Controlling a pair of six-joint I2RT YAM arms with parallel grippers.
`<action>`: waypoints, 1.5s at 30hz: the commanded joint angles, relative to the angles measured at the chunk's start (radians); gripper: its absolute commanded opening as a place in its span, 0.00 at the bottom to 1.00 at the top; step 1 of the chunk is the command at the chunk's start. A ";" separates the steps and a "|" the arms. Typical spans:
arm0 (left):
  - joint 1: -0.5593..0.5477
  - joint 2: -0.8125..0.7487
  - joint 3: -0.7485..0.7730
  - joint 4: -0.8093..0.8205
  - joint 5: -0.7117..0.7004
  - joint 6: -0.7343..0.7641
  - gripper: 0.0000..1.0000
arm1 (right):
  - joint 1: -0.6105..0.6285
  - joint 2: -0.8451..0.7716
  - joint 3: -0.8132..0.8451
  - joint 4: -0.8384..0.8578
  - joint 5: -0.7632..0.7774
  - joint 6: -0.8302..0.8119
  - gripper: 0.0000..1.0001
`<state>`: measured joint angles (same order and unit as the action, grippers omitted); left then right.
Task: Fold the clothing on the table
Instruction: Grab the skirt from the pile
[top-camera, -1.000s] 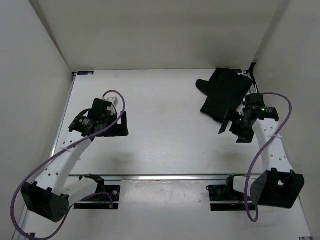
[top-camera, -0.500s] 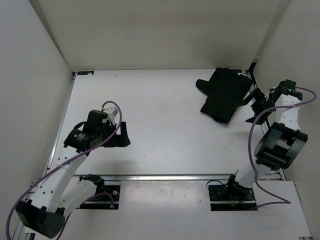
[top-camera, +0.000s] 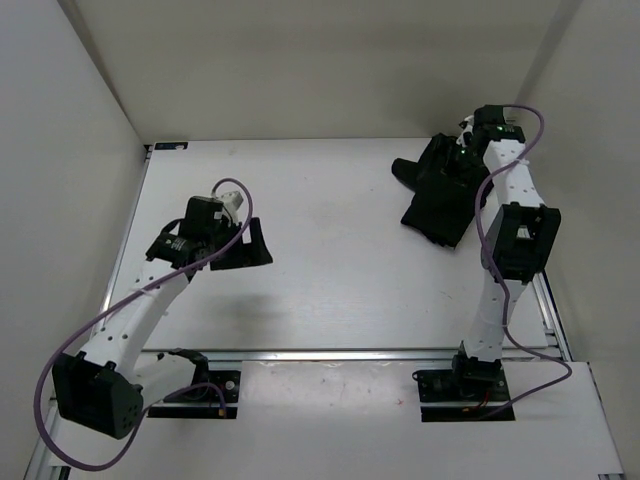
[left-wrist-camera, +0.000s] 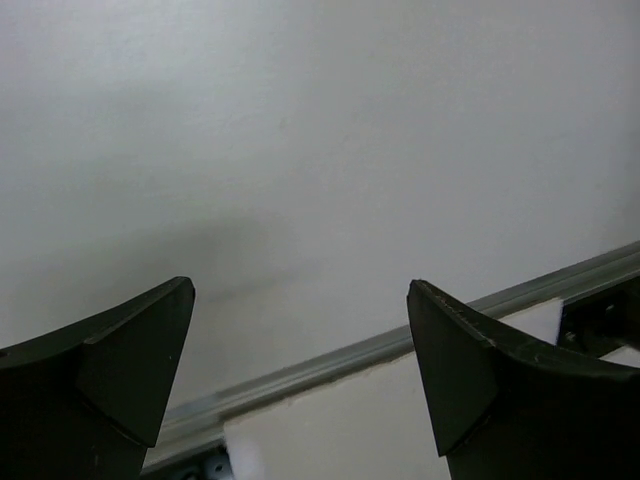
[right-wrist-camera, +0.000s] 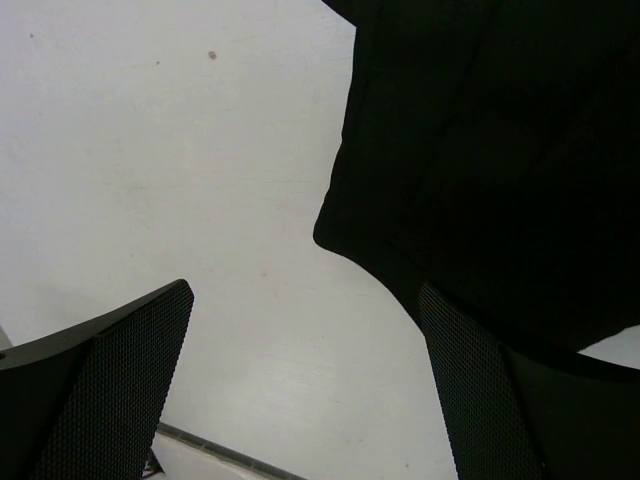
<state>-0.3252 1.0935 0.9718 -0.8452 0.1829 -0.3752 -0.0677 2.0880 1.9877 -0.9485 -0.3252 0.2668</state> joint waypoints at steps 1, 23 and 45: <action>0.044 -0.017 -0.025 0.252 0.148 -0.037 0.99 | -0.040 0.009 0.048 -0.036 -0.006 -0.052 0.99; -0.276 1.087 0.744 0.734 0.503 -0.472 0.99 | -0.161 -0.351 -0.161 0.014 -0.184 0.094 1.00; -0.368 1.758 1.670 0.265 0.192 -0.255 0.99 | -0.254 -0.591 -0.493 0.044 -0.279 0.091 0.99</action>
<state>-0.6792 2.8208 2.6308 -0.4934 0.4583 -0.6762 -0.3141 1.5238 1.5070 -0.9176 -0.5789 0.3630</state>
